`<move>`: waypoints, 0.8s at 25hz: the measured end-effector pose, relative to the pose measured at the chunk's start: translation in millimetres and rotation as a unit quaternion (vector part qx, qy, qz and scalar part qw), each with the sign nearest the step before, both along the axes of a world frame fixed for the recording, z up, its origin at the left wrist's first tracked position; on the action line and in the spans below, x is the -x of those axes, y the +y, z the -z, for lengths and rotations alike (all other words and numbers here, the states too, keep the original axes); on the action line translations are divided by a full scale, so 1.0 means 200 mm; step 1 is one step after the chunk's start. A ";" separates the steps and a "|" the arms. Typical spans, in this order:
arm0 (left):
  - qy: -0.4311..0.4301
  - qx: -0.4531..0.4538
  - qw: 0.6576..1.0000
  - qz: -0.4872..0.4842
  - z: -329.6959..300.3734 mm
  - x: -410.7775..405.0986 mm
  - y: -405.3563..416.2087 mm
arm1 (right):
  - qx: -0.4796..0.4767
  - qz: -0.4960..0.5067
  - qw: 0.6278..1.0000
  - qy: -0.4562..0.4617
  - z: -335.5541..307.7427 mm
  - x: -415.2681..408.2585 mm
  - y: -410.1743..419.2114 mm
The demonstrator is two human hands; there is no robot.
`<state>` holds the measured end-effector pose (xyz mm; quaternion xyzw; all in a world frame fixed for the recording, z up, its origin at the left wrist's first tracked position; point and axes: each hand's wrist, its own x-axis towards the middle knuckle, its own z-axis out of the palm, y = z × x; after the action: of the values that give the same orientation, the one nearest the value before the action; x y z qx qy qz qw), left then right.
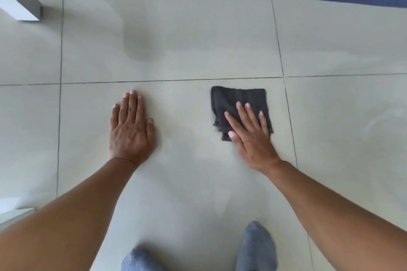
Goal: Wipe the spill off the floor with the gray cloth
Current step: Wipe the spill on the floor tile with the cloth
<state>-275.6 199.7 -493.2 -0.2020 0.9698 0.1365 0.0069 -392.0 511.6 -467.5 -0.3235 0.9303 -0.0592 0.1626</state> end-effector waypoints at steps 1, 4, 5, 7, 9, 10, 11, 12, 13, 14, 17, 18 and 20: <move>-0.010 0.000 1.000 -0.001 0.00 0.00 0.00 | -0.015 0.055 0.998 -0.003 -0.01 0.11 0.08; -0.030 0.007 0.999 -0.009 0.00 0.01 0.00 | -0.030 0.244 0.969 -0.033 0.00 0.43 -0.07; -0.036 0.005 0.999 -0.007 0.00 0.02 -0.01 | -0.031 0.293 0.955 -0.042 -0.01 0.50 -0.18; -0.046 0.000 0.999 -0.004 -0.01 0.02 0.00 | -0.030 0.272 0.961 -0.049 0.00 0.54 -0.42; -0.049 -0.008 0.999 -0.010 -0.01 0.02 -0.01 | -0.007 0.101 0.994 -0.035 0.03 0.37 -0.59; -0.054 -0.012 0.998 -0.009 -0.01 0.02 -0.02 | 0.005 0.013 1.000 -0.026 0.03 0.21 -0.61; -0.058 -0.015 0.998 -0.007 -0.02 0.01 -0.02 | 0.009 -0.054 0.998 -0.018 0.02 0.03 -0.57; -0.063 -0.019 0.998 -0.004 -0.03 0.01 -0.02 | 0.009 -0.098 0.995 -0.013 0.02 -0.12 -0.49; -0.068 -0.024 0.997 0.000 -0.05 0.02 -0.03 | 0.010 -0.126 0.992 -0.017 0.01 -0.22 -0.37; -0.073 -0.031 0.997 0.003 -0.06 0.02 -0.03 | 0.009 -0.140 0.990 -0.023 0.01 -0.28 -0.23; -0.100 -0.053 0.994 -0.014 -0.10 0.05 -0.01 | -0.016 -0.069 0.997 -0.032 -0.02 -0.20 0.13; -0.112 -0.058 0.991 -0.034 -0.12 0.07 0.02 | -0.031 -0.019 0.998 -0.045 -0.04 -0.15 0.16; -0.137 -0.081 0.984 -0.082 -0.18 0.14 0.11 | -0.051 0.061 0.993 -0.082 -0.08 -0.13 0.07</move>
<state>-303.6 221.0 -457.1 -0.2966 0.9254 0.1859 0.1453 -366.6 525.8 -452.3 -0.2512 0.9336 -0.0477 0.2512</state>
